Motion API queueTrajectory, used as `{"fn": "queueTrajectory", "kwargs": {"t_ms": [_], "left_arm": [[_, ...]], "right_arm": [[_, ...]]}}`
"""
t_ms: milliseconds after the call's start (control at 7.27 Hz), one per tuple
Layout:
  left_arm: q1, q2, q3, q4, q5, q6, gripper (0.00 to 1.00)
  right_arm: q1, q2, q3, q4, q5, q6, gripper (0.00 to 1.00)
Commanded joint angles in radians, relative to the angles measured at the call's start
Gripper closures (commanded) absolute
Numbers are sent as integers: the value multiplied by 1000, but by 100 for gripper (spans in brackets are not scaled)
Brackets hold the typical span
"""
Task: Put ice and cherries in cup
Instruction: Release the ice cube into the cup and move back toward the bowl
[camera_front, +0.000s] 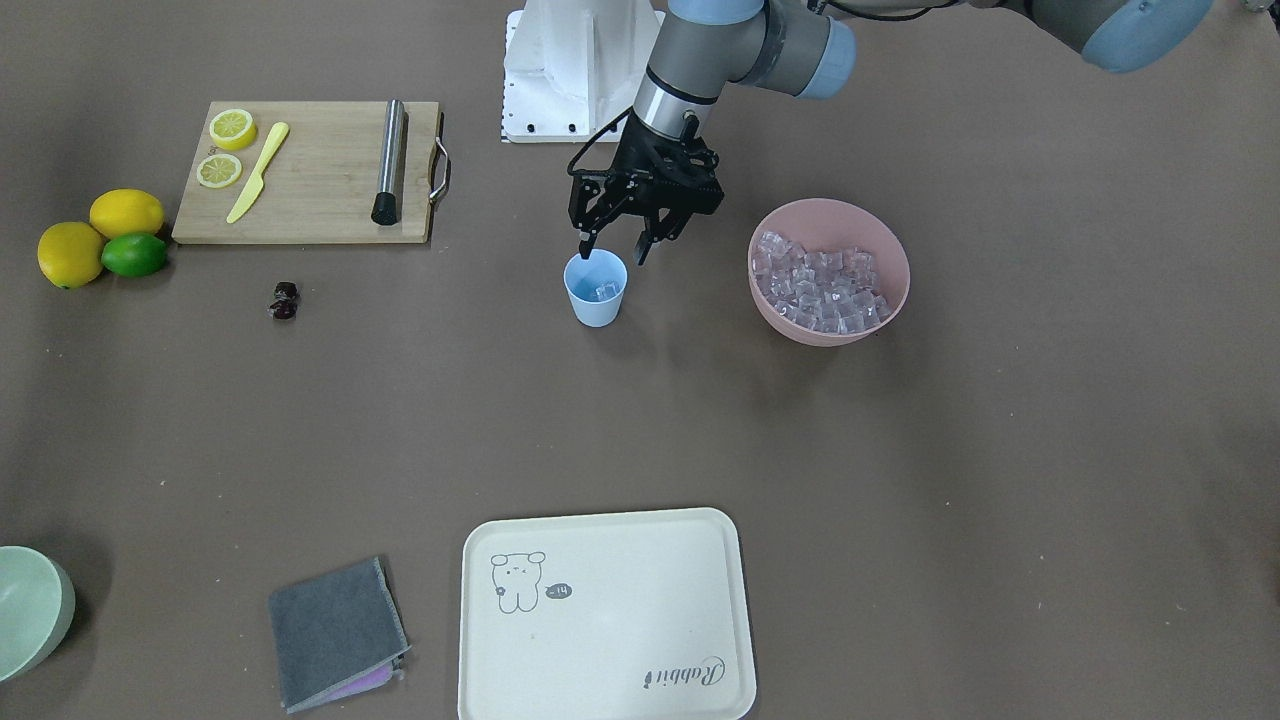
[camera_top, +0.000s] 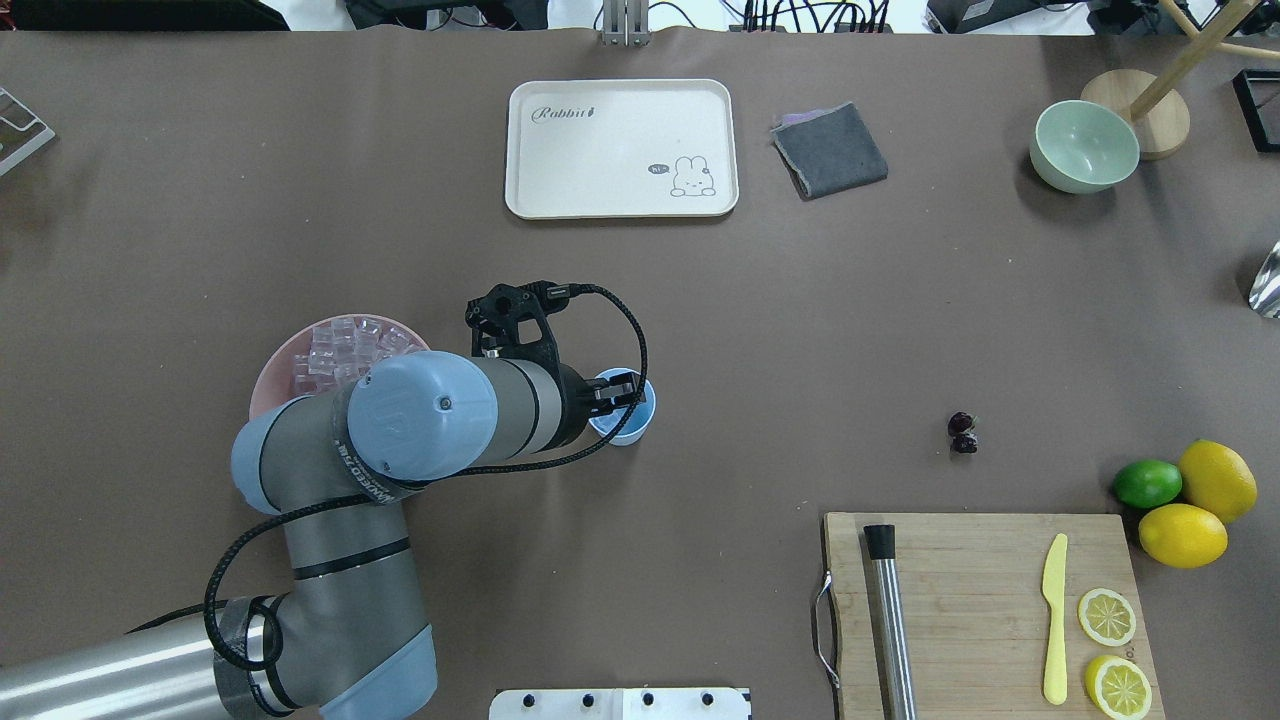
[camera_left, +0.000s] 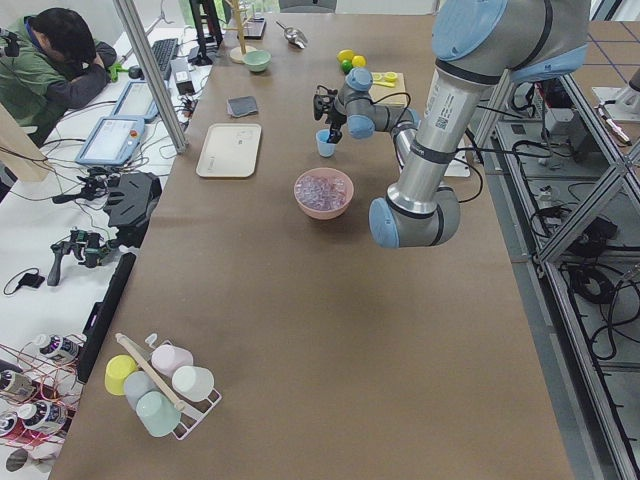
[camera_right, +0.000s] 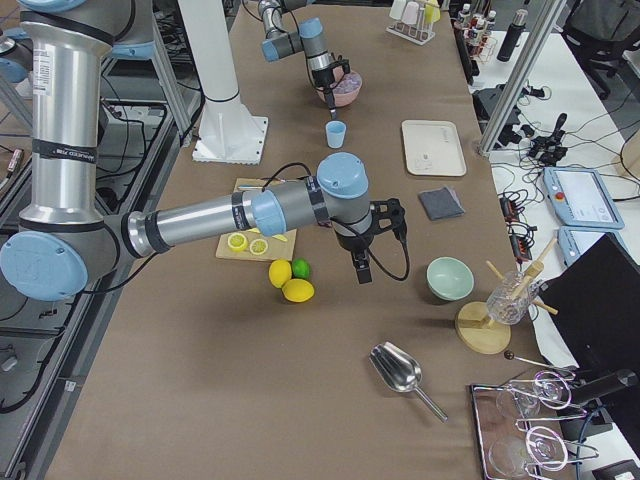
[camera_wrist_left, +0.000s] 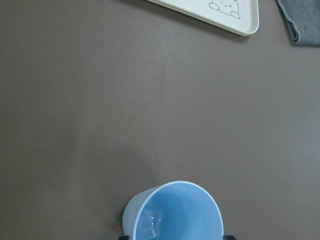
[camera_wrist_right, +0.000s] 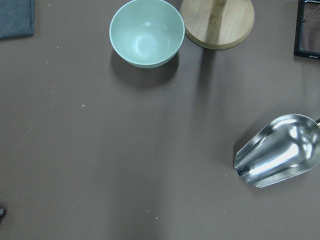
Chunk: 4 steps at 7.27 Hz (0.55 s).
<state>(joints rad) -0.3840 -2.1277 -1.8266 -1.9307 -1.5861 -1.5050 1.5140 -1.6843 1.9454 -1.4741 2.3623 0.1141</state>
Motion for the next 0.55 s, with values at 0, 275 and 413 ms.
{"fn": "queueTrajectory", "kwargs": {"t_ms": [0,275,413], "left_arm": [[-19,137,-113,4,-5,107,3],[-77,285,-187,6,-26,225,3],[-145,339,-197,4,-98,282,3]], "right_arm": [[0,0,0,0,0,-1,0],[0,-2,0,0,0,-1,0],[0,-2,0,0,0,-1,0]]}}
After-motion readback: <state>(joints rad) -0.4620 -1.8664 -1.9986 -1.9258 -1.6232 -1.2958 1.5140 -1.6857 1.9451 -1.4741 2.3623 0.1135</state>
